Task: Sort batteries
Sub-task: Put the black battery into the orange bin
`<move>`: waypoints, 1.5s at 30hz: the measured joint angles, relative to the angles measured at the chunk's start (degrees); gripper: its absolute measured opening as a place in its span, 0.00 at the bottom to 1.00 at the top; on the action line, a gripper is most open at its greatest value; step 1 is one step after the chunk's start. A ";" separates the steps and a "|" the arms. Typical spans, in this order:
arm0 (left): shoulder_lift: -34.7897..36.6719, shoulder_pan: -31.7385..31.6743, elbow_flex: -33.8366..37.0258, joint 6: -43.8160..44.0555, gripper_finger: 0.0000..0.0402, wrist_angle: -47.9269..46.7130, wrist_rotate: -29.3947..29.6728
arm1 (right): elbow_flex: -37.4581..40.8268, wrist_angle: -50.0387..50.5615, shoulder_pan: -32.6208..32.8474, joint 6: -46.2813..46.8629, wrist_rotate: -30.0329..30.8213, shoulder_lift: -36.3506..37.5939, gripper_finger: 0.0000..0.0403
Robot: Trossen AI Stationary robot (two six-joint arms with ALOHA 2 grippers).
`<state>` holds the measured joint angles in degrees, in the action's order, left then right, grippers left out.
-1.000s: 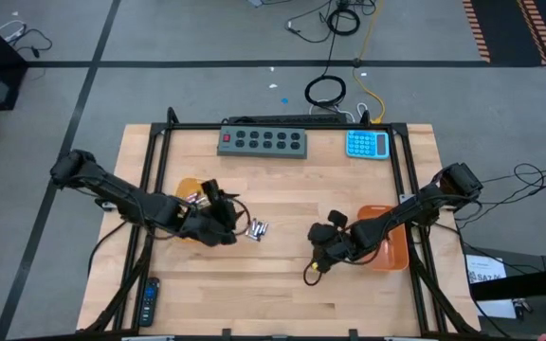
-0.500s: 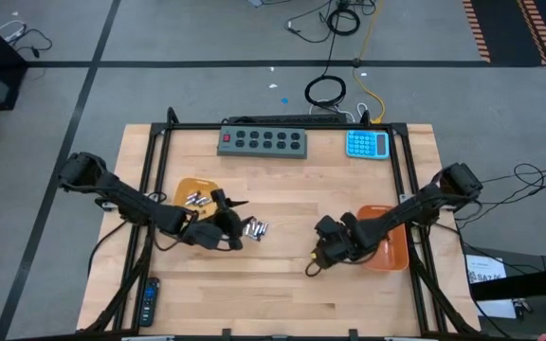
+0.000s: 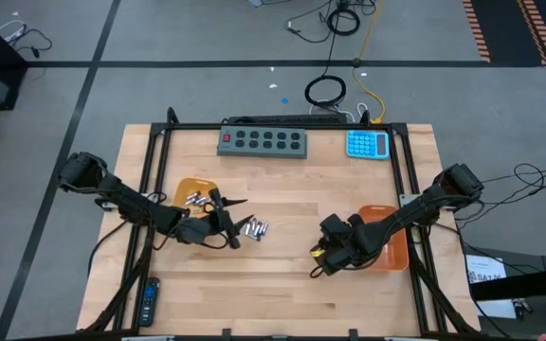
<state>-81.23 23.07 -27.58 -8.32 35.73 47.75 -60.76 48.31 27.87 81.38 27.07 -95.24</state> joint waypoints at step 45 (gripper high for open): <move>0.00 -0.22 -0.06 -0.03 0.60 -0.22 -1.25 | -3.53 -3.46 -1.28 1.29 -11.62 -15.26 0.06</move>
<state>-81.23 22.85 -27.64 -8.35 35.51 46.50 -64.29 44.85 26.59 82.67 15.46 -110.50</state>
